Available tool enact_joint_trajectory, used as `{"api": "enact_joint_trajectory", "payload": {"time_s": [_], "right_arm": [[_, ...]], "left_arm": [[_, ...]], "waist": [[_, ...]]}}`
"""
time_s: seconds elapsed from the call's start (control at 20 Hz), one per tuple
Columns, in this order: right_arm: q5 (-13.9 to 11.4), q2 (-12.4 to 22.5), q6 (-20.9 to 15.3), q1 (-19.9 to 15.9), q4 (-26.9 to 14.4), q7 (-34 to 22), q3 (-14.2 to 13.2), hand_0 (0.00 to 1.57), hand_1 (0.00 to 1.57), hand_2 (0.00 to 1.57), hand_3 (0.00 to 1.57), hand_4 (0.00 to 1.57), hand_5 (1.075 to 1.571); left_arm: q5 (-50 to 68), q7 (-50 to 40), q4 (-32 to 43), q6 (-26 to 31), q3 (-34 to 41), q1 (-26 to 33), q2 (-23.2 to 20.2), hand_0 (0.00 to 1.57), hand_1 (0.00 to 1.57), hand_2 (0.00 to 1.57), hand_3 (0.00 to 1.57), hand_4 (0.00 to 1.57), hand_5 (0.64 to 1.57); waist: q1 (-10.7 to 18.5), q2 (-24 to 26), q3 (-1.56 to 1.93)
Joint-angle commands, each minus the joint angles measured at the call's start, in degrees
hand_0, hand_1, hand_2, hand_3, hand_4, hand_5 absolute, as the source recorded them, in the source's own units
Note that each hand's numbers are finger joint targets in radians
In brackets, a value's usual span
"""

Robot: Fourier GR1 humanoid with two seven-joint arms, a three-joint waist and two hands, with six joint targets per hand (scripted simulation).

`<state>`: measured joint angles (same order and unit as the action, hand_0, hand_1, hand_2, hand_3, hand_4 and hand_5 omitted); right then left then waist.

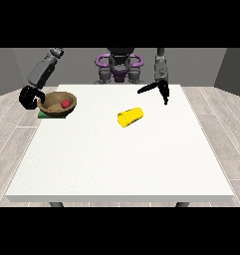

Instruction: Pick the cup and pour the ball into the bowl, then pick the bowl and place it on the pad

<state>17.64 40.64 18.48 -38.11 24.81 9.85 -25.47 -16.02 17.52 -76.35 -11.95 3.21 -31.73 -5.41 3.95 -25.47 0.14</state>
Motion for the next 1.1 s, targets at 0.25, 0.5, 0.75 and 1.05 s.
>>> {"api": "enact_joint_trajectory", "payload": {"time_s": [0.25, 0.5, 0.75, 1.05], "right_arm": [[-1.82, 4.14, 0.42, -2.91, -4.18, 3.95, -0.19, 1.57, 1.57, 1.57, 0.34, 1.03, 1.571], [0.9, 3.76, 2.68, -3.73, -7.5, 3.09, -2.69, 1.57, 1.57, 1.57, 0.0, 0.91, 1.568], [1.53, 6.25, 4.36, -3.6, -8.87, 0.6, -3.26, 1.57, 1.57, 1.57, 0.26, 0.74, 1.57], [-2.54, 2.88, 1.32, -0.37, -7.6, 3.81, 0.67, 1.57, 1.57, 1.57, 0.93, 0.71, 1.57]], "left_arm": [[-3.44, -3.98, -9.87, -2.16, -3.77, 2.89, 1.59, 0.0, 0.0, 0.0, 0.0, 0.0, 1.564], [-2.23, -8.24, -14.56, 0.5, -3.87, 3.84, 0.39, 0.0, 0.0, 0.0, 0.0, 0.0, 1.564], [-0.5, -10.87, -18.51, 2.55, -3.85, 6.15, -0.04, 0.0, 0.0, 0.0, 0.0, 0.0, 1.566], [0.82, -11.38, -17.75, 3.85, -2.37, 4.81, -1.2, 0.0, 0.0, 0.0, 0.0, 0.0, 1.566]], "waist": [[0.22, -3.27, -0.04], [-0.18, -2.74, -0.02], [0.35, -0.65, -0.04], [0.32, -0.31, -0.04]]}}
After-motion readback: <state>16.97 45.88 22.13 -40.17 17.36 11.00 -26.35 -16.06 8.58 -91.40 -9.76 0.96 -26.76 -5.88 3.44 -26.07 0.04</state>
